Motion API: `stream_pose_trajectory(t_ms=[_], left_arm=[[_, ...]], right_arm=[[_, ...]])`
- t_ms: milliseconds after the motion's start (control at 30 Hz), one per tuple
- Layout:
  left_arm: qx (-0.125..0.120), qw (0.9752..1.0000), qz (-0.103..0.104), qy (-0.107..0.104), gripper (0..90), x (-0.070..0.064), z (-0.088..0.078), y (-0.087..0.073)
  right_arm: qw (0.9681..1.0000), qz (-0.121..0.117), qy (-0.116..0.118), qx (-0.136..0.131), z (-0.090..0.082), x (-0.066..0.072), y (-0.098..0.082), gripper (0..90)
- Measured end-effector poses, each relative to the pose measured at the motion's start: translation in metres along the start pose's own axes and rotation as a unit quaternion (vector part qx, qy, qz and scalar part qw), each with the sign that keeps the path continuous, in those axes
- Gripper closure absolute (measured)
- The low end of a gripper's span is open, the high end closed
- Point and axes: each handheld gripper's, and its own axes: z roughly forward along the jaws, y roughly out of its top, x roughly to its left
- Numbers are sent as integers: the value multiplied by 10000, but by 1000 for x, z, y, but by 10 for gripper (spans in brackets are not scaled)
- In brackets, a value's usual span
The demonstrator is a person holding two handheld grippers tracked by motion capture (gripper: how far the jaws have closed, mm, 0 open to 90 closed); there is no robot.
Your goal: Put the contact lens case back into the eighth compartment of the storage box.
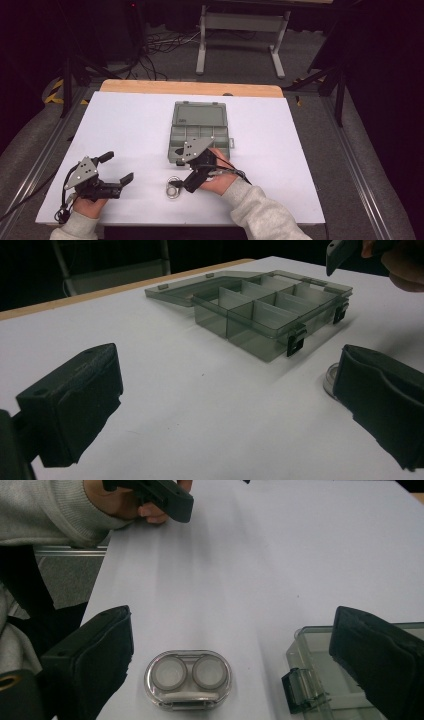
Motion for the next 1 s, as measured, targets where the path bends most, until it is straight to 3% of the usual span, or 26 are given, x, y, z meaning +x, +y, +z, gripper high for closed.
stream_pose_trajectory(t_ms=[367,1000], left_arm=[[2,10000,2,-1,6,0,0,0],[21,10000,10,11,5,0,0,0]], right_arm=[[9981,265,277,480,14,-1,-4,66],[9924,273,505,1089,30,6,-11,71]])
